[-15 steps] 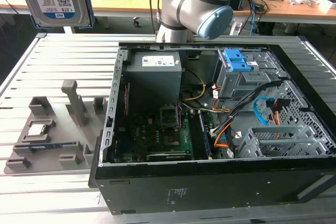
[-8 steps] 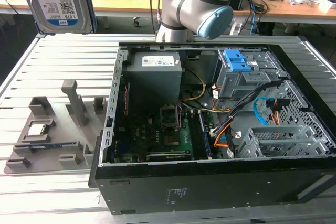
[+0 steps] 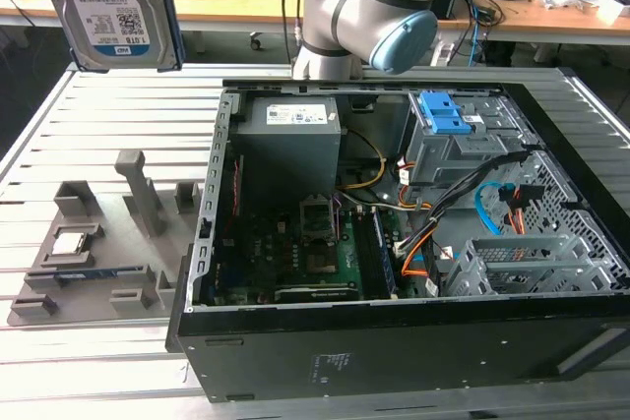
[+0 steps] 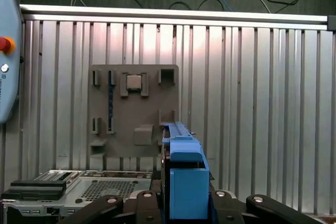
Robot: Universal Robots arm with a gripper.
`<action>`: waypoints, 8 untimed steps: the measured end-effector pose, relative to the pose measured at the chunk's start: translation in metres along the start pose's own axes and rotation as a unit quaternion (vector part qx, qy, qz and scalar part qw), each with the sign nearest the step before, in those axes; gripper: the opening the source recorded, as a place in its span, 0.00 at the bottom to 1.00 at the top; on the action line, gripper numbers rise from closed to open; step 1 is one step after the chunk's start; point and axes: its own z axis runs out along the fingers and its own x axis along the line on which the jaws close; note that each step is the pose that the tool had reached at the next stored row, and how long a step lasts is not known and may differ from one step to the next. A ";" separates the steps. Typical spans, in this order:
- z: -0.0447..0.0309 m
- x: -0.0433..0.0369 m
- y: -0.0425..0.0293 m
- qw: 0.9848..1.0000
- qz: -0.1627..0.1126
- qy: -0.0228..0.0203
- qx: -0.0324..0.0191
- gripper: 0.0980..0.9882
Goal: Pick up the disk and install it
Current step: 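Pick up the disk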
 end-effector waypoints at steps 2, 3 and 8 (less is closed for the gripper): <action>0.0019 0.0000 -0.0004 1.000 0.000 0.000 0.000 0.30; 0.0029 0.0000 -0.0006 1.000 0.000 0.000 0.000 0.30; 0.0090 0.0002 -0.0020 1.000 0.000 0.000 0.000 0.30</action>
